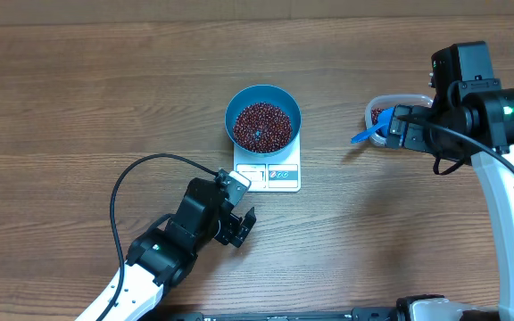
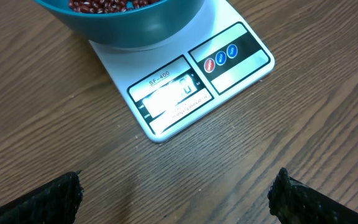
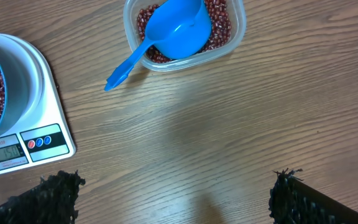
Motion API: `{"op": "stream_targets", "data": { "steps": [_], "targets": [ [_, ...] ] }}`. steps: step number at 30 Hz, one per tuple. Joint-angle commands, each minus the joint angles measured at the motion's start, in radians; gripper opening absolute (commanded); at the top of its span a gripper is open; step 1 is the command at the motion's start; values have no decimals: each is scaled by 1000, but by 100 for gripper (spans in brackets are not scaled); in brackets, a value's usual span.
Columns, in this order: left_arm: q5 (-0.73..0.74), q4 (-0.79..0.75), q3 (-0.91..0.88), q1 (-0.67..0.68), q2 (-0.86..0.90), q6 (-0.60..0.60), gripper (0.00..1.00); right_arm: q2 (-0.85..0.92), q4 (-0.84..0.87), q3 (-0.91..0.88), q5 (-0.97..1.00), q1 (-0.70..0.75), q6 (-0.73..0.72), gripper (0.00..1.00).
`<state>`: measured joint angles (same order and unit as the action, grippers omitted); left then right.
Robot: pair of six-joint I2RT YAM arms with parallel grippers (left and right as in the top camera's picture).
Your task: Scoop item into bowl and weigh 150g on scale
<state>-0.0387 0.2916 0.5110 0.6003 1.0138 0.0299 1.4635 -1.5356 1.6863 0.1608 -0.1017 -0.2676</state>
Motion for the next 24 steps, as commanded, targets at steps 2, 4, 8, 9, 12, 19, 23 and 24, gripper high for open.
{"op": "stream_targets", "data": {
  "steps": [2, 4, 8, 9, 12, 19, 23, 24],
  "targets": [
    [-41, -3, -31, -6, -50, 20, 100, 1, 5, -4, -5, -2, 14, 100],
    [-50, -18, -61, -7, -76, 20, 99, 1, 5, -4, -5, -2, 14, 100],
    [-37, -121, -147, -29, -141, 24, 100, 1, 5, -4, -5, -2, 14, 100],
    [-28, -160, -172, -37, -159, 24, 99, 1, 5, -4, -5, -2, 14, 100],
    [-6, -285, -246, -65, -225, 27, 100, 1, 5, -4, -5, -2, 14, 100],
    [16, -504, -377, -174, -423, 27, 100, 1, 5, -4, -5, -2, 14, 100],
    [44, -639, -452, -262, -530, 27, 100, 1, 5, -4, -5, -2, 14, 100],
    [45, -670, -470, -281, -554, 27, 100, 1, 5, -4, -5, -2, 14, 100]
  ]
}}
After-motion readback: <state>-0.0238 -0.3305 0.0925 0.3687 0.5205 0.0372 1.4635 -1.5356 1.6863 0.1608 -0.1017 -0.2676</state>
